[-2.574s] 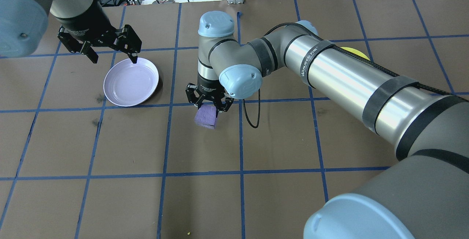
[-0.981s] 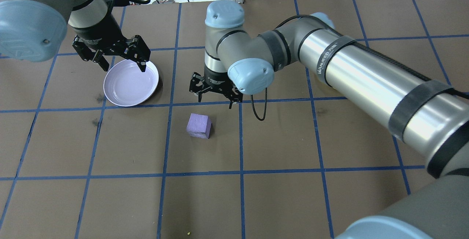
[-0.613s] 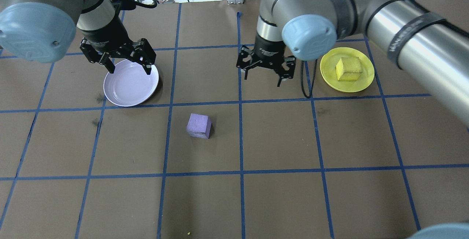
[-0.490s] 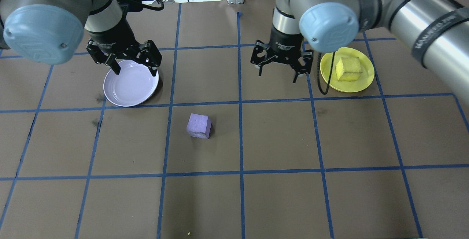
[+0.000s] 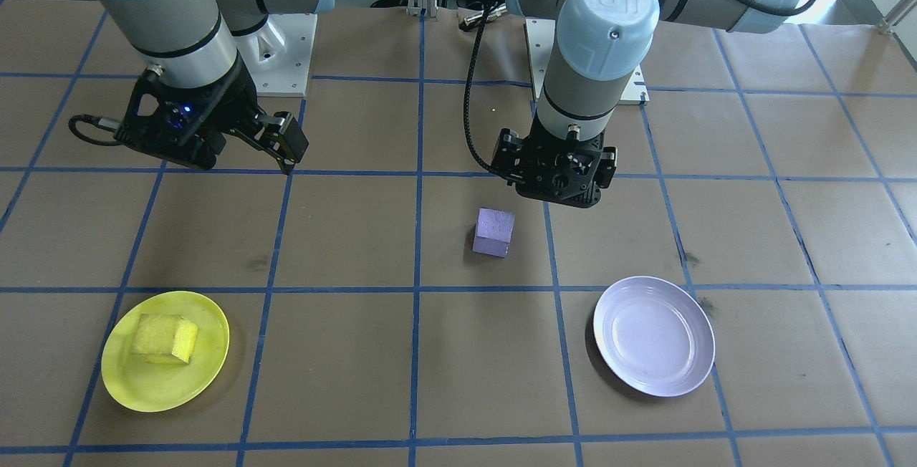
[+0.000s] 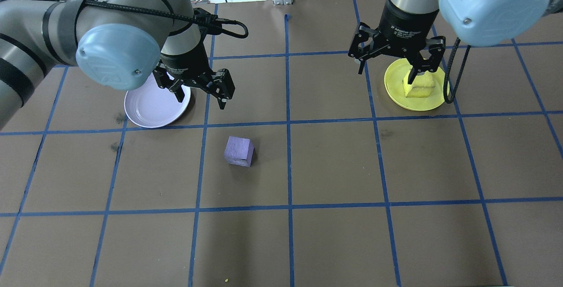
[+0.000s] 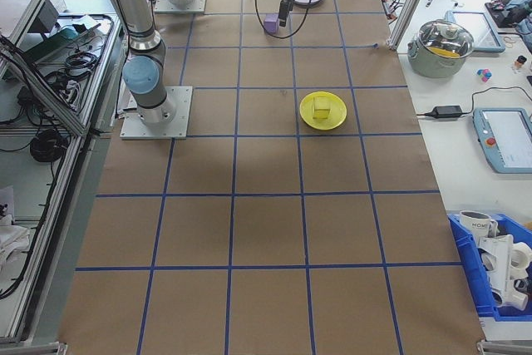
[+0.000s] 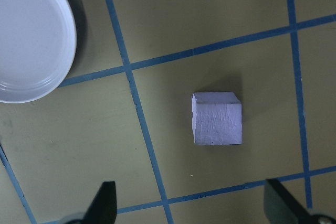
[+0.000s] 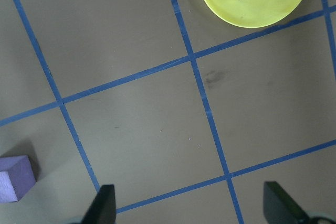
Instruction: Sort blocks by color into plates
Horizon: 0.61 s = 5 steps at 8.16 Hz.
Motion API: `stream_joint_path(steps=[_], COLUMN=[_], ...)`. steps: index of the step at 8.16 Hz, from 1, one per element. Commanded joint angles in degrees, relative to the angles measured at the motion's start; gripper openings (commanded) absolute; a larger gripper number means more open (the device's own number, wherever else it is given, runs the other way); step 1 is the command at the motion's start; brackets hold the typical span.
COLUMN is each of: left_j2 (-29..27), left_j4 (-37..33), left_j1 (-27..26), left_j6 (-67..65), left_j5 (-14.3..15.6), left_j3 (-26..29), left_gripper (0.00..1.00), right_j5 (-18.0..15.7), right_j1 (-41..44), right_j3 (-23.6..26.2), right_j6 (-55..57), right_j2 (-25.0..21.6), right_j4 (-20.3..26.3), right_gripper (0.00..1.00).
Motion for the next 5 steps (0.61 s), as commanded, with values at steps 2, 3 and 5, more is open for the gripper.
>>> stream_joint_path(steps=[2,3,5], left_j2=[-3.6,-4.8,-6.7], left_j4=[12.9,15.9,17.0], left_j1=[-0.9,-1.2,-2.0], left_j6=[0.5,0.5,0.0], left_j5=[-0.4,-0.5,-2.4], left_j3=[-7.9,-10.0,-11.4], left_gripper=[1.00,1.00,1.00], right_j5=[-1.7,-2.3,-3.3], right_j1=[-0.2,-0.2,-0.2], right_j3=[0.1,0.2,0.2], right_j6=[-0.1,-0.6,-3.7], right_j2=[-4.2,-4.2,-4.2], right_j4=[0.0,-0.2,-0.1], right_gripper=[1.00,1.00,1.00])
